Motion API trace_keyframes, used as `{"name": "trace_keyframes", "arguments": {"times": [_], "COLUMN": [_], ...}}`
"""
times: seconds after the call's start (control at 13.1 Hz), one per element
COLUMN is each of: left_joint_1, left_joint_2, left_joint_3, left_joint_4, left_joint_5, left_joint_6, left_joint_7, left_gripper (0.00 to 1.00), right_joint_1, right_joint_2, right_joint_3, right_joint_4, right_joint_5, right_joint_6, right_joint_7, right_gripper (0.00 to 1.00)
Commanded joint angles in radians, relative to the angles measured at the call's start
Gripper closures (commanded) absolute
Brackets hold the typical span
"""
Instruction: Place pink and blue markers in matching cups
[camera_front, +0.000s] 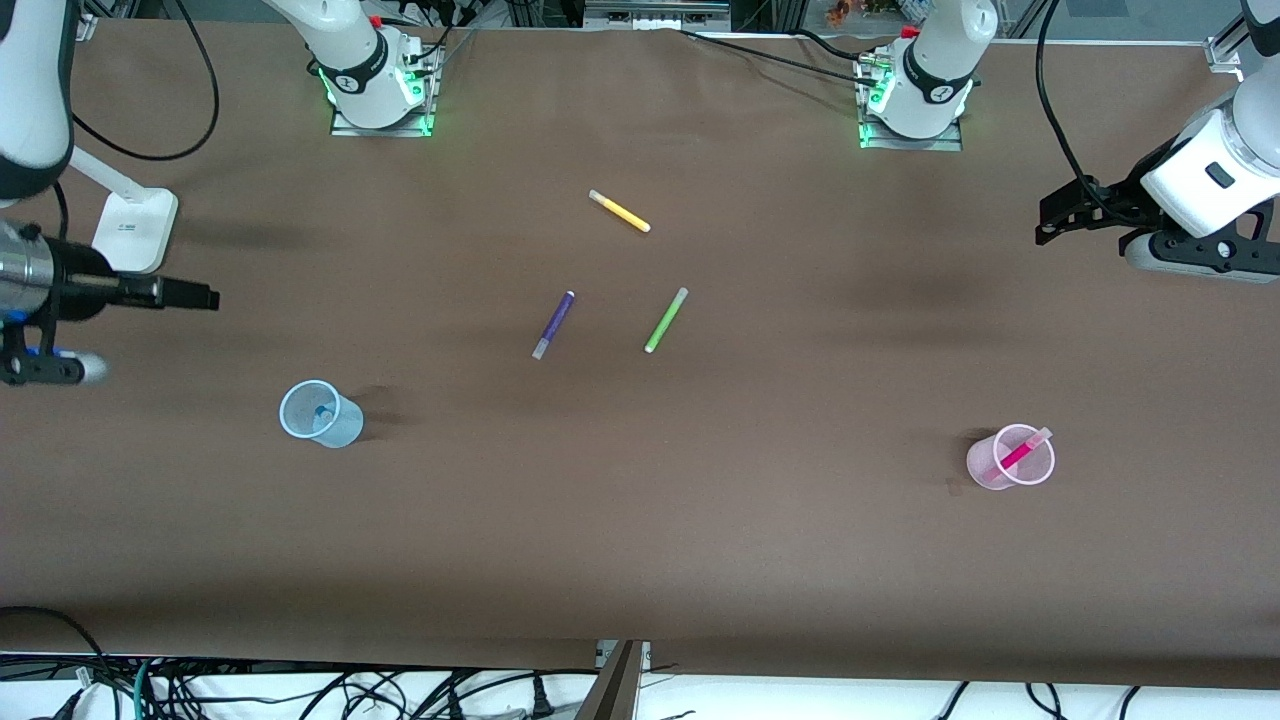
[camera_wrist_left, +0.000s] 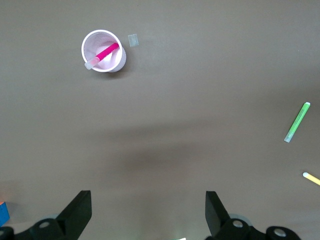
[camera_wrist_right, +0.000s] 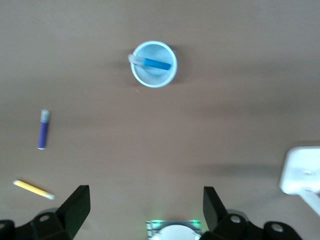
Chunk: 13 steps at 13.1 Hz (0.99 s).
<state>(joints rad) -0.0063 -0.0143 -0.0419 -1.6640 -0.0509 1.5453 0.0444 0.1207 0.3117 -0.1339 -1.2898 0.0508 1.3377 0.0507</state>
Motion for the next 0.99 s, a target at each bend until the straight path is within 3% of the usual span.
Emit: {"name": "trace_keyframes", "arguments": {"times": [0.0,0.23,0.54,0.92], "left_joint_1": [0.003,0.003,0.003,0.003], "left_joint_2": [0.010,0.010,0.010,0.010], "left_joint_3": [-0.003,-0.001,-0.003,-0.003], "left_joint_4": [0.023,0.023,0.023,0.023], "left_joint_5": [-0.021,-0.021,-0.020,-0.020], "left_joint_6": [-0.013,-0.013,-0.014,-0.014], "left_joint_7": [-0.001,-0.001,-0.003,-0.003], "left_gripper": [0.00,0.00,0.00,0.00], "right_joint_1": [-0.025,-0.045,-0.052,-0.053], "right_joint_2": [-0.259,-0.307,-0.296,-0.293], "right_joint_3": [0.072,0.068,0.025,0.017], "right_joint_4": [-0.345,-0.355,-0.307,-0.267], "right_joint_5": [-0.074,-0.081,-0.071,-0.068], "right_joint_6": [0.148,0.159,0.149,0.072], "right_joint_7": [0.017,0.017,0.005,0.011], "right_gripper": [0.00,0.00,0.00,0.00]}}
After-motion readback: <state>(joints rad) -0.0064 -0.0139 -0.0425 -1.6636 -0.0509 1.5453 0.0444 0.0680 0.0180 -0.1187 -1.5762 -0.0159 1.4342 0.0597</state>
